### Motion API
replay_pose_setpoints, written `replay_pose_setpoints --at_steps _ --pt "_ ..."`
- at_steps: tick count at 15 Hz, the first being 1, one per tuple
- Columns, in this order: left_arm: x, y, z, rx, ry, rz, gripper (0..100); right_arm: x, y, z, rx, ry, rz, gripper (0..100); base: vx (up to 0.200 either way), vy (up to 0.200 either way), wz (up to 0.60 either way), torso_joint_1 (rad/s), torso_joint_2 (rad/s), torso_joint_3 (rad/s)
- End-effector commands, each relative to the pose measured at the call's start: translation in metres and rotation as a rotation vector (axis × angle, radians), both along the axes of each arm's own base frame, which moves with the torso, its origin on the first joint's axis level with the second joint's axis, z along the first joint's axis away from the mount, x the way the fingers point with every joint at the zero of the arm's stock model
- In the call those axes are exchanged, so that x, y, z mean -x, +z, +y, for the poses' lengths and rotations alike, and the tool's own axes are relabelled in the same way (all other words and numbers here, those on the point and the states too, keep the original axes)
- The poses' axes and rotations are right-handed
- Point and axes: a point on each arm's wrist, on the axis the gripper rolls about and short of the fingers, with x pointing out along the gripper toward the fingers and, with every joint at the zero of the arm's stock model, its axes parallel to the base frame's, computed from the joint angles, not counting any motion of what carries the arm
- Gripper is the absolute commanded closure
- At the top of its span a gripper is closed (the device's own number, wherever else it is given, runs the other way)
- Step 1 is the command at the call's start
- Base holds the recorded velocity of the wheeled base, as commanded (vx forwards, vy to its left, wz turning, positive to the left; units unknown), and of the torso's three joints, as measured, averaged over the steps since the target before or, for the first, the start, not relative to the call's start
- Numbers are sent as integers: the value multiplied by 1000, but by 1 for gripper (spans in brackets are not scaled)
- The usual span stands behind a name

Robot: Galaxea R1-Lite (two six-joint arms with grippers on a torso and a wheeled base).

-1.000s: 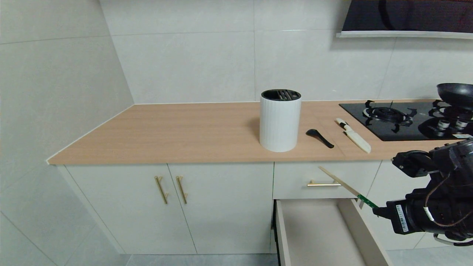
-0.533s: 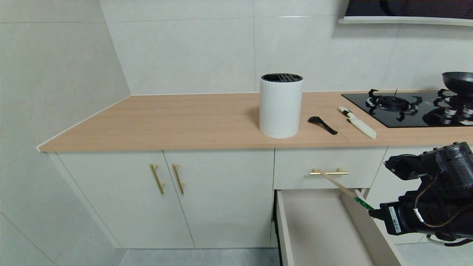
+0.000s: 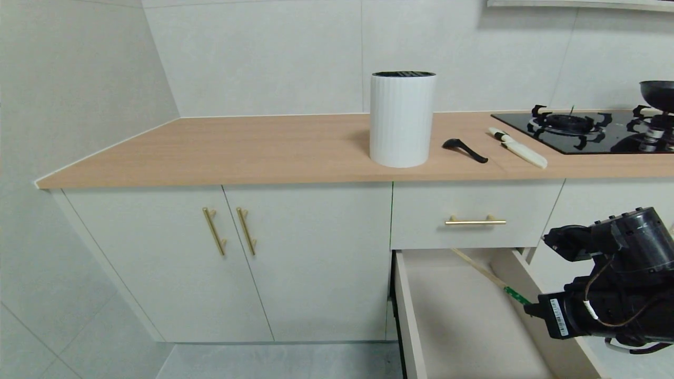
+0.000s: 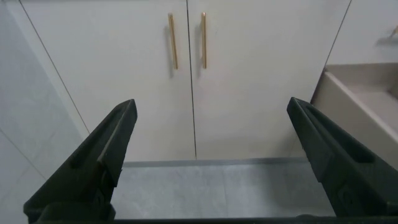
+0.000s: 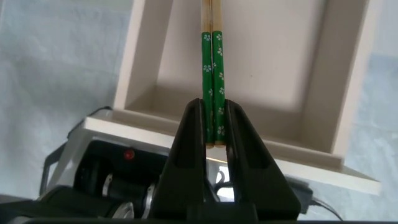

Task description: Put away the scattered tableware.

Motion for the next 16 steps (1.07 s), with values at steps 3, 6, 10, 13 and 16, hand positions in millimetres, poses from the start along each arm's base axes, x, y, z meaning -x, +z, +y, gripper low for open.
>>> replay_pose_setpoints --at_steps 3,6,10,13,16 --pt "0 0 0 0 0 0 0 -1 0 0 0 -2 2 100 0 0 0 -162 466 294" --pt "0 0 0 0 0 0 0 -2 -2 0 3 -2 9 100 0 0 0 -136 458 310" --pt "0 0 0 0 0 0 0 -2 -3 1 3 -1 13 100 0 0 0 -63 244 179" --pt "0 0 0 0 0 0 0 -2 -3 1 3 -1 13 100 0 0 0 -6 19 15" --pt "0 0 0 0 0 0 0 -10 -12 4 16 -2 48 100 0 0 0 0 0 0"
